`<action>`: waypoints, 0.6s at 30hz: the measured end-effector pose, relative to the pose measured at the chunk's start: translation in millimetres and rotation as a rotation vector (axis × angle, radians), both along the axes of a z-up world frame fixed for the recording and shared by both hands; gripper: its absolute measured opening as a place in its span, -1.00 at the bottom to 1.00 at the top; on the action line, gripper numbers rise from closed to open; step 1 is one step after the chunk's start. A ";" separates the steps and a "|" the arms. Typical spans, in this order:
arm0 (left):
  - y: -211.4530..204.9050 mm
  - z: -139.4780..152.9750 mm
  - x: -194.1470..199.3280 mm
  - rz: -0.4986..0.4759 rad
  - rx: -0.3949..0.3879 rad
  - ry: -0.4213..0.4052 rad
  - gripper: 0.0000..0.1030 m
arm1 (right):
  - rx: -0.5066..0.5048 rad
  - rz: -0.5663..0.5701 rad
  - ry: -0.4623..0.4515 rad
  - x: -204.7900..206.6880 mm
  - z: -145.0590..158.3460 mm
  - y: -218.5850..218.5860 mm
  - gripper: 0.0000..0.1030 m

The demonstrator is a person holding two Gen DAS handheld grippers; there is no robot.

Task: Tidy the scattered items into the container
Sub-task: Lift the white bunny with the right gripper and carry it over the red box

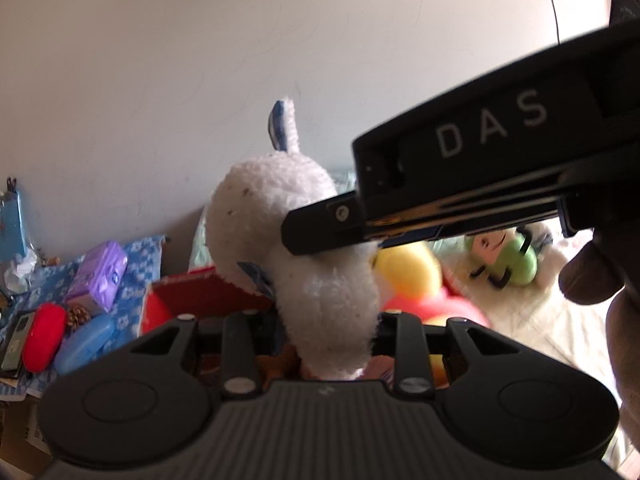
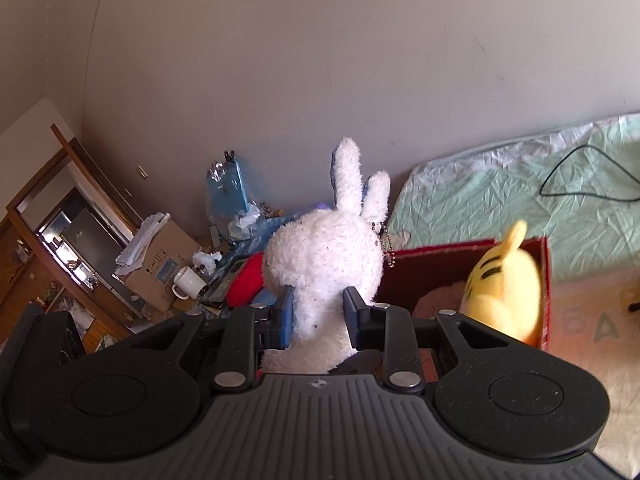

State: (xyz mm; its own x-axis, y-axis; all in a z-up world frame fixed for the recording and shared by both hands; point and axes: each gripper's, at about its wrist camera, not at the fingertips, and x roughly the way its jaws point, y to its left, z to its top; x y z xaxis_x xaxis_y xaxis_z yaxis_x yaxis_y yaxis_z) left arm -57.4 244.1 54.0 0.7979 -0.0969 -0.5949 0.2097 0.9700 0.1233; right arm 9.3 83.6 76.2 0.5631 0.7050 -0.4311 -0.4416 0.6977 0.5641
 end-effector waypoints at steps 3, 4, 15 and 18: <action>11.7 -12.4 5.0 -0.008 0.027 0.038 -0.38 | -0.030 -0.009 0.024 4.9 -11.9 18.8 -0.45; 16.7 -17.9 10.0 -0.015 0.035 0.054 -0.37 | -0.042 -0.011 0.028 6.8 -16.1 25.3 -0.45; 47.0 -55.3 51.8 -0.074 -0.080 0.263 -0.27 | -0.149 -0.093 0.116 30.0 -53.0 56.6 -0.52; 47.2 -61.0 55.1 -0.091 -0.077 0.289 -0.20 | -0.180 -0.108 0.119 32.3 -57.1 61.0 -0.55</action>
State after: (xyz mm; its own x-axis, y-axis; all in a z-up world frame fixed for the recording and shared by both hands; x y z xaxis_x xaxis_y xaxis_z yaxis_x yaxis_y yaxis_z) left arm -2.3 291.4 -7.0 0.5830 -0.2136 -0.7839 0.3115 0.9499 -0.0272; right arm 41.7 144.6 19.1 0.5688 0.5495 -0.6120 -0.2973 0.8311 0.4700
